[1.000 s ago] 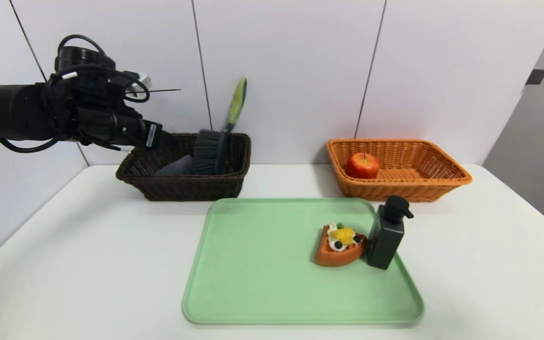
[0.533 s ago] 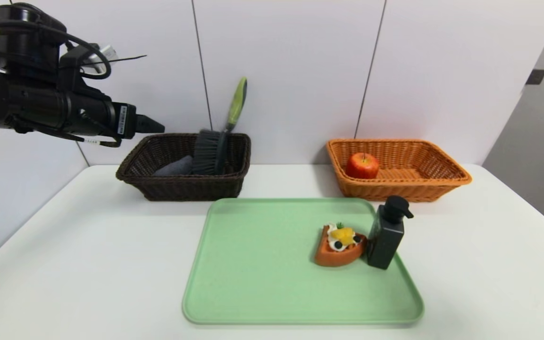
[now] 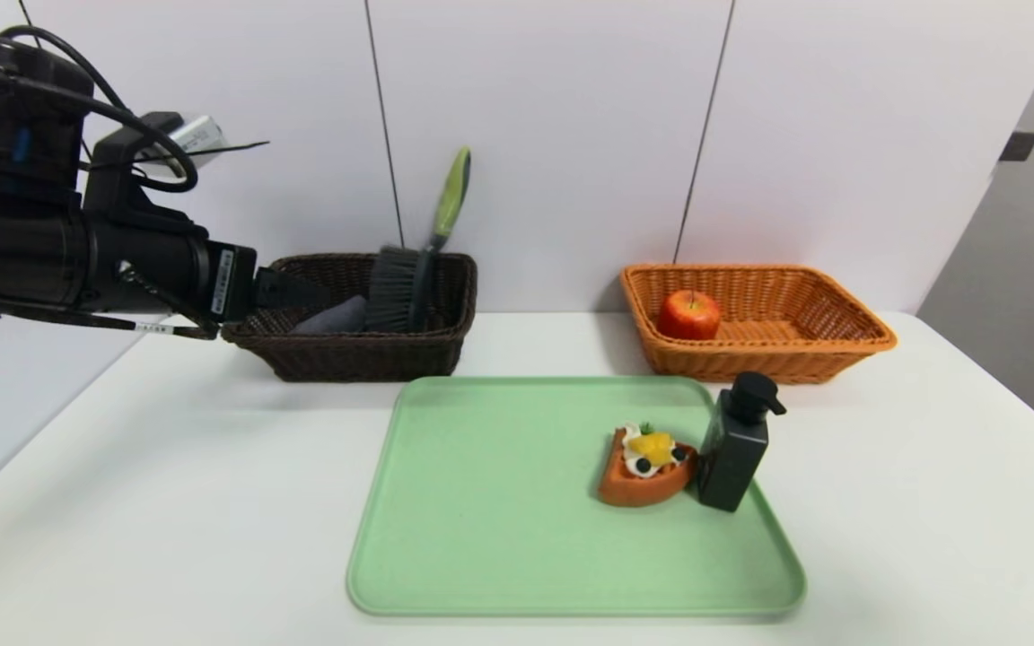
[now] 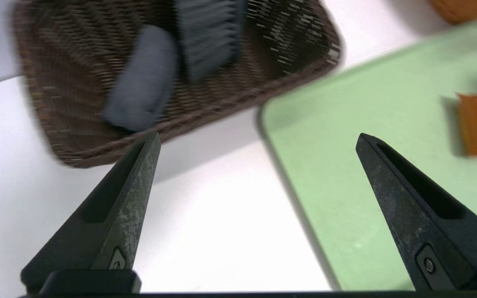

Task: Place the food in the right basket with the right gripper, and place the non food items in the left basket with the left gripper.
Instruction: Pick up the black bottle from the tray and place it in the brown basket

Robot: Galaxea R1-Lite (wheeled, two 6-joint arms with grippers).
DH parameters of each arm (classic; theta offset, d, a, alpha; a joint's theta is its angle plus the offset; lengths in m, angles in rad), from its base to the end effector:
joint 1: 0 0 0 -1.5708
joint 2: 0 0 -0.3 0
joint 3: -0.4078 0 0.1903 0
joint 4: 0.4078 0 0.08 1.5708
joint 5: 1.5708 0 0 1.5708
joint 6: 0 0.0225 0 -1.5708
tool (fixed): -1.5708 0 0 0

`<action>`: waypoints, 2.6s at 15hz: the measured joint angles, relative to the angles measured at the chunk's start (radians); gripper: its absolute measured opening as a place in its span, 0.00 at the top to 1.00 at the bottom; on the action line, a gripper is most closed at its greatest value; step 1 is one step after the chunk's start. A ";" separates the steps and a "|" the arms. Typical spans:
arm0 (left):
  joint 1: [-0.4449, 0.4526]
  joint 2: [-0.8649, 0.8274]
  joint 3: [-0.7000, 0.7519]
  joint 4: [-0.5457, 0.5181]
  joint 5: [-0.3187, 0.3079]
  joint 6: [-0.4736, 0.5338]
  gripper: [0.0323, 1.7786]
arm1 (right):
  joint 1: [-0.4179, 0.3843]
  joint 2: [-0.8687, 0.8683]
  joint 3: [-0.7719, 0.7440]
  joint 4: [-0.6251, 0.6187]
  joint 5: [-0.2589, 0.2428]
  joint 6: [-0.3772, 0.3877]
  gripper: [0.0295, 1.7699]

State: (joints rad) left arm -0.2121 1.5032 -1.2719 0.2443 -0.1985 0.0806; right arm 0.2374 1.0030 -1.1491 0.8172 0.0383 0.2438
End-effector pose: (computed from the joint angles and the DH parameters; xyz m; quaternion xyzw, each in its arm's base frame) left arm 0.2511 -0.0586 0.2860 0.0399 0.2274 -0.2075 0.9506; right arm 0.0783 0.0198 0.2893 0.0812 0.3410 0.0889 0.9323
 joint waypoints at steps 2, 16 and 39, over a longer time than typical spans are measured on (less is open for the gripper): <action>-0.066 -0.022 0.036 -0.005 -0.024 -0.003 0.06 | 0.000 -0.002 0.001 0.000 0.000 0.000 0.04; -0.227 -0.232 0.288 -0.037 -0.025 0.004 0.05 | 0.129 0.122 -0.130 -0.048 0.056 -0.030 0.04; -0.615 0.389 0.017 -0.574 -0.037 0.010 0.05 | -0.063 0.070 -0.085 -0.042 0.014 -0.019 0.04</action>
State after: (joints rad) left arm -0.8270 1.8919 -1.2545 -0.3294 -0.2351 0.0902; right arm 0.1745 1.0732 -1.2343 0.7749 0.0523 0.2251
